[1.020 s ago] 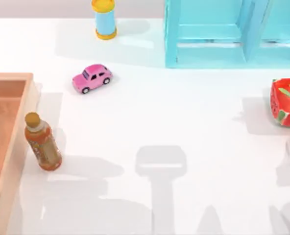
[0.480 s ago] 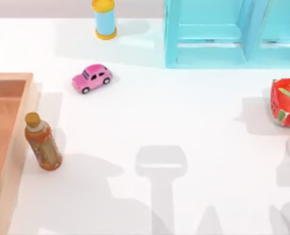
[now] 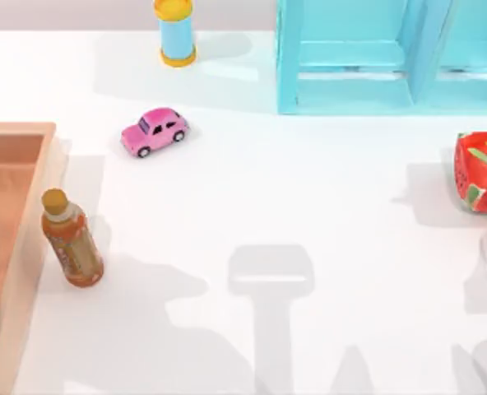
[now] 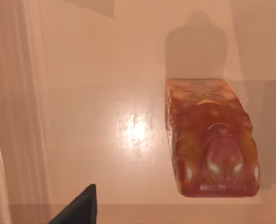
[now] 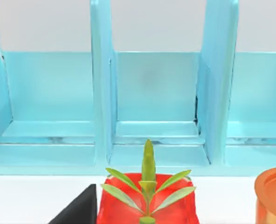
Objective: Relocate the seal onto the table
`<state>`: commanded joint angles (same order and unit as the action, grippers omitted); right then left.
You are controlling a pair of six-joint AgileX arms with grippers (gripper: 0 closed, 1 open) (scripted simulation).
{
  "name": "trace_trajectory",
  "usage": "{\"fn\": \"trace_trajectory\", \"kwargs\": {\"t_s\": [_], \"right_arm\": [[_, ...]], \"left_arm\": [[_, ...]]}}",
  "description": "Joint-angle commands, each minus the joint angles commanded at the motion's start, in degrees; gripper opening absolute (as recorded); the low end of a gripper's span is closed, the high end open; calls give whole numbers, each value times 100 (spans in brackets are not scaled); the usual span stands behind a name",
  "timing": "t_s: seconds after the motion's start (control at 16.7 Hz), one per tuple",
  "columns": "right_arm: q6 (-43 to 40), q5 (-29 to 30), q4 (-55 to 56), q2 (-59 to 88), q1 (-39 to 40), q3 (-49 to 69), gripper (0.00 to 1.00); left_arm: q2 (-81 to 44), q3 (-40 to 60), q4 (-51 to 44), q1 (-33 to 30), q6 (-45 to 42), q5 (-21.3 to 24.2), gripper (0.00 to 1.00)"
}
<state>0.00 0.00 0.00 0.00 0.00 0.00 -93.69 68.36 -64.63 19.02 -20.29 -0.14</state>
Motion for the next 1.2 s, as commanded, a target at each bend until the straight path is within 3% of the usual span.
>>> {"fn": "trace_trajectory", "kwargs": {"t_s": [0.48,0.84,1.2], "right_arm": [[0,0,0,0,0,0,100],[0,0,0,0,0,0,100],[0,0,0,0,0,0,100]], "left_arm": [[-570,-1176,1739,36,-43,0,100],[-638,-1293,1930,39,-48,1,100],[-638,-1293,1930,39,-48,1,55]]}}
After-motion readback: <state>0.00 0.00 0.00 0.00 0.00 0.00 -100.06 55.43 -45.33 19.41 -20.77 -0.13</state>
